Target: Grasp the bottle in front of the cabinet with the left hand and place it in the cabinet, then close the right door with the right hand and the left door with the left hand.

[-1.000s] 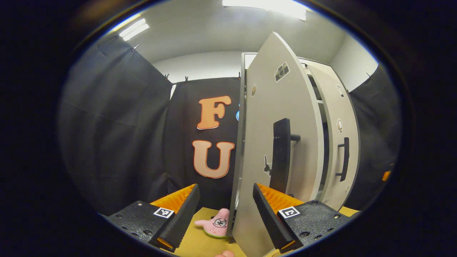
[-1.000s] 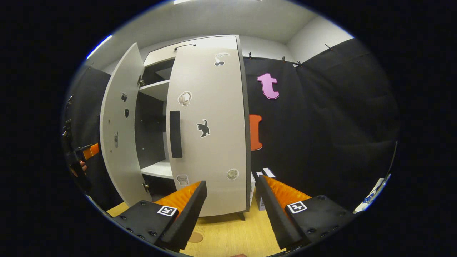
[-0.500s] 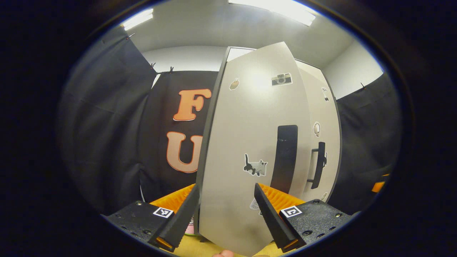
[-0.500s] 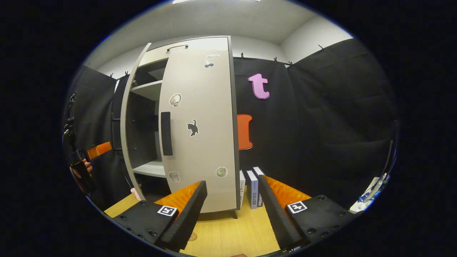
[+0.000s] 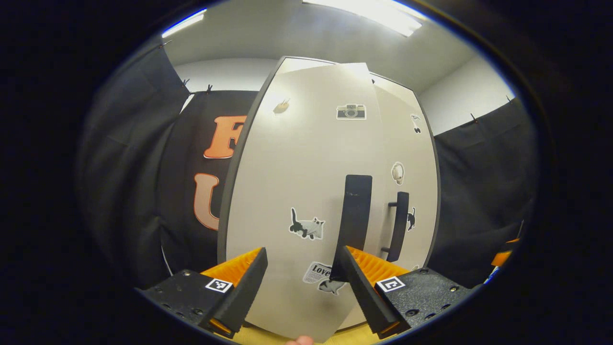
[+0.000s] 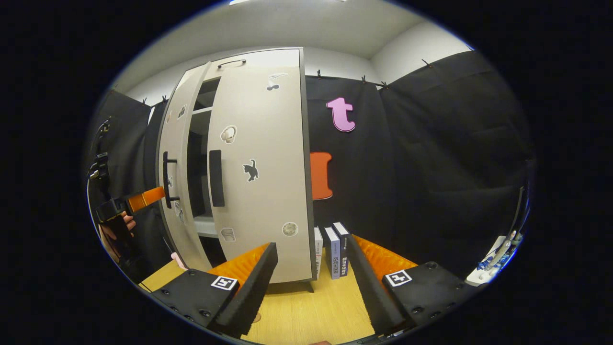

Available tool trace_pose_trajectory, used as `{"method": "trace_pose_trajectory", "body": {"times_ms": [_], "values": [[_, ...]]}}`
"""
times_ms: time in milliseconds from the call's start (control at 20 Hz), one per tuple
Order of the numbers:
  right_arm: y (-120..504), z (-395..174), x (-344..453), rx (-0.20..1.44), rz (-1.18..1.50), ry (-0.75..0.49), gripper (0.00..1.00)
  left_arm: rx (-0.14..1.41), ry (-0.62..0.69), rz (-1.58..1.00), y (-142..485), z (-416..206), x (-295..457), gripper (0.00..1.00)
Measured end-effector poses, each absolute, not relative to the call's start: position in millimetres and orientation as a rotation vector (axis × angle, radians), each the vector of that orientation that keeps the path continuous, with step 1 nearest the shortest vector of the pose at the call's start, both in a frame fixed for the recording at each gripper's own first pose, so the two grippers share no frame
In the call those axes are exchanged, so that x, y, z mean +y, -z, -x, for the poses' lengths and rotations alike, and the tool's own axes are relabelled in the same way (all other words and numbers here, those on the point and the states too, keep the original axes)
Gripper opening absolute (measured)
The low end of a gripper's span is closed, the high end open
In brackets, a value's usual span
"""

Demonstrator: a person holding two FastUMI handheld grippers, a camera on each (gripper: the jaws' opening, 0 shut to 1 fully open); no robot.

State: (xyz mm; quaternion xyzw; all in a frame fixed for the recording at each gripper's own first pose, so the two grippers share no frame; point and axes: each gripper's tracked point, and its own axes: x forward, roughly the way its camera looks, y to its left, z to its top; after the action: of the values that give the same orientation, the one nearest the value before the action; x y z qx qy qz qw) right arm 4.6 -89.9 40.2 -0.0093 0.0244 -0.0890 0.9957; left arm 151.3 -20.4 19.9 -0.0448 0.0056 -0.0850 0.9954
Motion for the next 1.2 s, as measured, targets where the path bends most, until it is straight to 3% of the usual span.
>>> {"method": "trace_pose_trajectory", "body": {"times_ms": [800,1200], "values": [[-44.0,-16.0,-107.5,0.028,0.016,0.19,0.96,0.013,0.164,0.062,-4.9,-184.9,-42.0,0.94],[-45.7,-20.2,-95.2,0.021,0.005,0.14,0.96,0.007,0.141,0.077,-24.8,-143.3,-14.1,0.94]]}}
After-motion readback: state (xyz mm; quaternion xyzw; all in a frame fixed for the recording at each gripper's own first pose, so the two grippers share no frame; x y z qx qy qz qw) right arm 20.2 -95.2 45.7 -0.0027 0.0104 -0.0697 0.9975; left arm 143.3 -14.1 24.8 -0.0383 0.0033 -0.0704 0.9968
